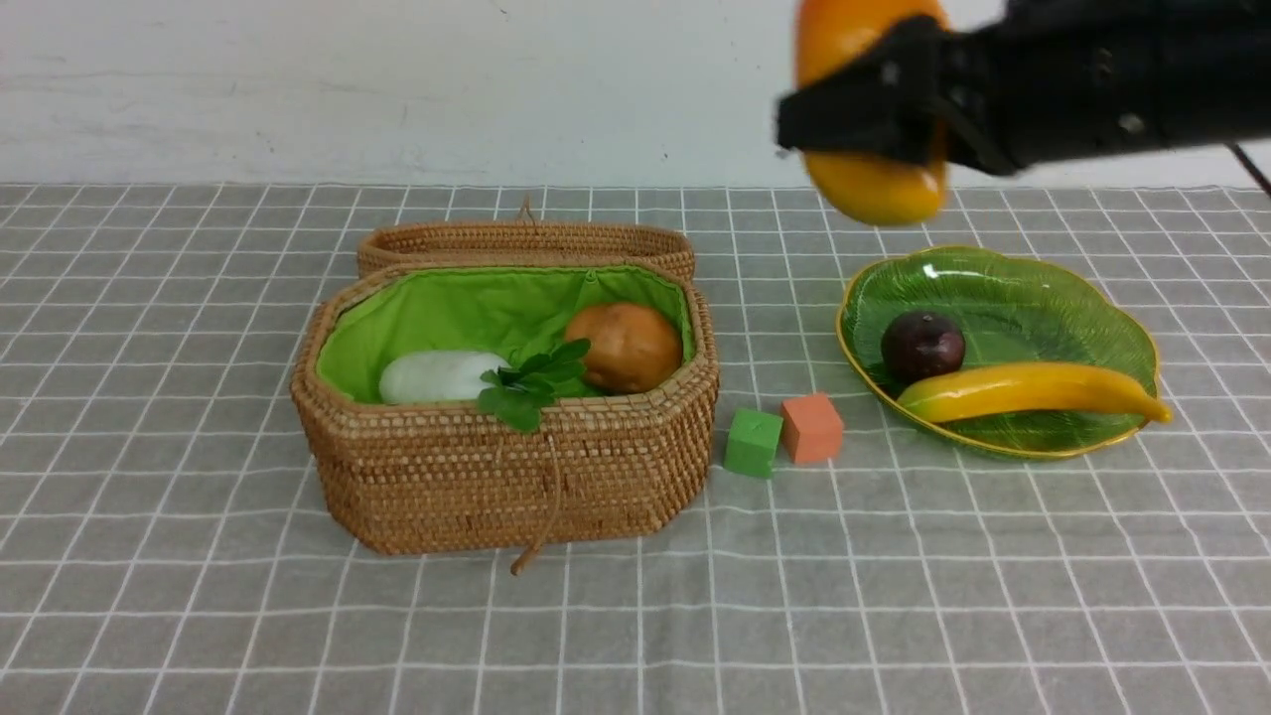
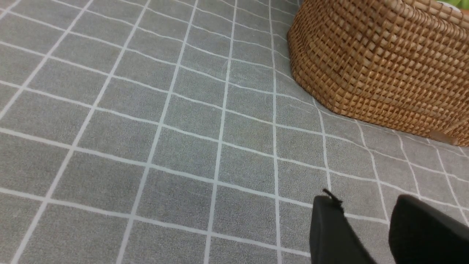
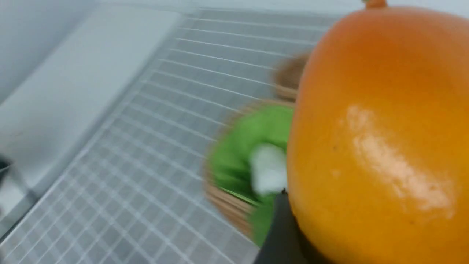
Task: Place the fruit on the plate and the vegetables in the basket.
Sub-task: Grab a mango with your right arm and place it in the basket on the left
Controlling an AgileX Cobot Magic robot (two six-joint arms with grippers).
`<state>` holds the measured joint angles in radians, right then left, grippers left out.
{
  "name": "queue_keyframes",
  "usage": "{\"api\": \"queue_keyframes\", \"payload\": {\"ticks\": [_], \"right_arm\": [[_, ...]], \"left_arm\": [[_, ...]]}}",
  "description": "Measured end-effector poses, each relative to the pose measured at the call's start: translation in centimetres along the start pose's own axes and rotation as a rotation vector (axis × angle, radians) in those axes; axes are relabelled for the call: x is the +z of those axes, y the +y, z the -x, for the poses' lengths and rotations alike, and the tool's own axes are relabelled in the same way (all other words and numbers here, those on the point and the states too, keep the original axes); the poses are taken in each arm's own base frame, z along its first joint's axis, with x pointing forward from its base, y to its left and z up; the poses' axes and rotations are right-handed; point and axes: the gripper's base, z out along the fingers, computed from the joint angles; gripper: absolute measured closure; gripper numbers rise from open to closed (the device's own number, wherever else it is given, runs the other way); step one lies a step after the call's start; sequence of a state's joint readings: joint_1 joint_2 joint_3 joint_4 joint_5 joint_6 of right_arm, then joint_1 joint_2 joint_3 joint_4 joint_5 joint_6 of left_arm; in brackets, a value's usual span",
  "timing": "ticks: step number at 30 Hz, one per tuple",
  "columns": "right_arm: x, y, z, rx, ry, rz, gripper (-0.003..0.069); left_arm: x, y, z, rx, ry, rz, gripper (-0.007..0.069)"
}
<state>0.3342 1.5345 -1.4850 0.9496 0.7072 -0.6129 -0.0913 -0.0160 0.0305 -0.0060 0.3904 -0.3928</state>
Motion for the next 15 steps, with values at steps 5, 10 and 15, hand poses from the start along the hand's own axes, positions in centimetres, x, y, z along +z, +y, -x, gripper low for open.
{"api": "queue_keyframes", "payload": {"ticks": [5, 10, 15], "right_arm": [[9.0, 1.2, 0.2, -0.045, 0.103, 0.117, 0.0140], [15.6, -0.1, -1.8, -0.046, 0.213, 0.076, 0.0104], [18.0, -2.0, -2.8, -0.011, 0.253, -0.034, -0.0014]], "left_arm": [[0.0, 0.0, 0.0, 0.000, 0.000, 0.000, 0.0386], [0.0, 0.0, 0.0, 0.000, 0.000, 0.000, 0.0386], [0.0, 0.0, 0.0, 0.000, 0.000, 0.000, 0.0386]]}}
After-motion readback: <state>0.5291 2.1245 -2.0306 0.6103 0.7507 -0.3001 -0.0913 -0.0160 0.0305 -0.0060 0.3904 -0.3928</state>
